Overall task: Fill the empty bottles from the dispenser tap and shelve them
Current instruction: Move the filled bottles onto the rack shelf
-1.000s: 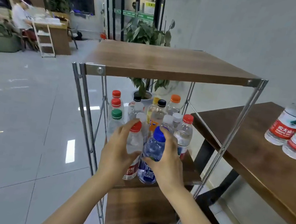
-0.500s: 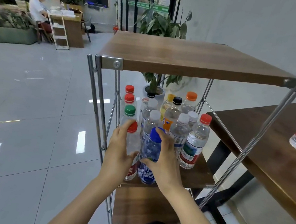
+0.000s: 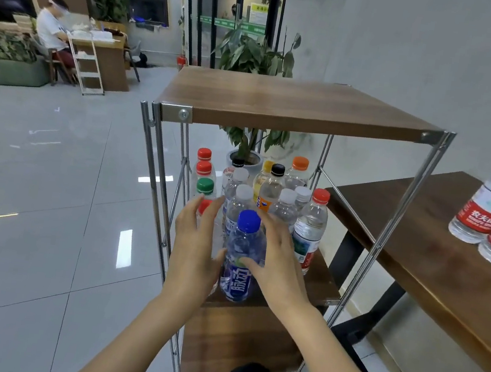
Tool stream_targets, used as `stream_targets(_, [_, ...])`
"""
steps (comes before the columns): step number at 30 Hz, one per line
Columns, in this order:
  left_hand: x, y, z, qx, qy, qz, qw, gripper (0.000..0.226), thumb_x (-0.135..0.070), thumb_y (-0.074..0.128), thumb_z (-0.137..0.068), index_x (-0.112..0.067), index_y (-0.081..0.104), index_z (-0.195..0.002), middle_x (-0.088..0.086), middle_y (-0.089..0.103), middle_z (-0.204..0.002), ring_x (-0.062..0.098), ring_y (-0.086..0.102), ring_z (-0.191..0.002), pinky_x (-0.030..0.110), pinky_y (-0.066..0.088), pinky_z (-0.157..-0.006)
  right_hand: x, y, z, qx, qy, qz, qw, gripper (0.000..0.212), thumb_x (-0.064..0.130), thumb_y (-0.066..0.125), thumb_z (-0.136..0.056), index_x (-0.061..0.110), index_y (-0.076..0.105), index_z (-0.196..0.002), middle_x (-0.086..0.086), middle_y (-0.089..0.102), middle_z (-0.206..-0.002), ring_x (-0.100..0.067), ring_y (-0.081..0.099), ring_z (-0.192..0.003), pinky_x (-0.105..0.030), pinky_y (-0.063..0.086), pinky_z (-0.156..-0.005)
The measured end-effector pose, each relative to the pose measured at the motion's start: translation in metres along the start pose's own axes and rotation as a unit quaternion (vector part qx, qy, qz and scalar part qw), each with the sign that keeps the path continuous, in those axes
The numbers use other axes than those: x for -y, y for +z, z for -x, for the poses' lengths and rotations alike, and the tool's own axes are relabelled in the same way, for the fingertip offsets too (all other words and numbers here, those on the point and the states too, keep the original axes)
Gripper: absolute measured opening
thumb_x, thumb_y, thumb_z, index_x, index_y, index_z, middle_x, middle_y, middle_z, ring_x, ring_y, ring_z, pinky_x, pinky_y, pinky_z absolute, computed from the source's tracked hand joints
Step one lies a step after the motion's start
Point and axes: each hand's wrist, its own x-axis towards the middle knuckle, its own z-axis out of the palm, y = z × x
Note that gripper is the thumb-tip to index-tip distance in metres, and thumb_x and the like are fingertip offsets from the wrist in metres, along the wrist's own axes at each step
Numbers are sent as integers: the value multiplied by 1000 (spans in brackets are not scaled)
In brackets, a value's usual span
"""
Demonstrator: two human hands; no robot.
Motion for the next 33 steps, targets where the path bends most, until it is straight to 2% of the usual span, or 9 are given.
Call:
stream_targets(2, [-13, -1, 4, -3, 38, -1, 999, 99, -6, 88, -68, -35, 29, -142, 8, 35, -148, 28, 33, -140, 46, 42, -109, 4, -13, 7, -24, -6, 20, 1000, 80, 21, 75, -86, 34, 28, -149, 8, 30, -154, -13, 32, -141, -38, 47, -106])
stream_targets(4, [-28, 2, 9, 12, 66, 10, 998, 97, -4, 88, -67, -34, 32, -141, 6, 39, -146, 28, 36, -138, 50, 43, -107, 5, -28, 16, -43, -13, 49, 998, 77, 23, 75, -86, 32, 31, -148, 9, 34, -150, -10, 35, -138, -29, 45, -103])
stream_targets(6, [-48, 8, 15, 27, 100, 23, 994, 95, -3, 87, -66, -32, 35, -140, 5, 44, -144, 27, 41, -134, 47, 45, -106, 2, -45, 27, -64, -16, 80, 995, 76, 23, 74, -85, 33, 32, -147, 12, 35, -148, -7, 34, -135, -23, 41, -100])
stream_targets(10, [-95, 29, 24, 54, 157, 48, 985, 88, -1, 85, -65, -31, 41, -135, 3, 53, -137, 27, 48, -125, 48, 49, -98, -9, -92, 52, -105, 15, 131, 986, 63, 24, 71, -88, 31, 39, -142, 12, 43, -139, -8, 41, -128, -27, 48, -95])
stream_targets(14, [-143, 56, 28, 101, 204, 80, 970, 72, -7, 79, -74, -32, 47, -134, -7, 50, -137, 15, 41, -127, 37, 42, -101, -31, -149, 78, -132, 66, 187, 971, 52, 26, 67, -91, 30, 45, -139, 14, 48, -135, -6, 44, -124, -20, 43, -92])
stream_targets(18, [-198, 90, 16, 142, 256, 121, 948, 60, -11, 76, -82, -27, 52, -135, -8, 50, -138, 14, 42, -128, 34, 41, -104, -60, -207, 91, -171, 128, 234, 948, 54, 31, 64, -93, 33, 41, -142, 14, 46, -141, -7, 43, -128, -19, 38, -90])
stream_targets(22, [-258, 125, -20, 148, 282, 132, 939, 54, -16, 69, -88, -26, 50, -138, -5, 50, -140, 17, 43, -129, 38, 41, -106, -89, -261, 83, -218, 187, 247, 926, 59, 31, 65, -92, 29, 38, -145, 7, 45, -146, -13, 44, -132, -31, 45, -98])
stream_targets(26, [-309, 169, -65, 162, 300, 140, 930, 55, -16, 67, -88, -23, 48, -139, -1, 51, -138, 25, 47, -124, 42, 44, -99, -120, -303, 59, -261, 224, 255, 904, 64, 27, 68, -90, 23, 36, -146, 0, 45, -145, -20, 46, -127, -35, 50, -90])
stream_targets(33, [-363, 257, -142, 205, 317, 48, 925, 76, -7, 69, -83, -23, 32, -147, 8, 43, -141, 33, 45, -122, 39, 43, -91, -172, -344, 10, -281, 258, 275, 882, 82, 21, 68, -90, 27, 16, -153, -5, 33, -150, -29, 38, -133, -41, 48, -93])
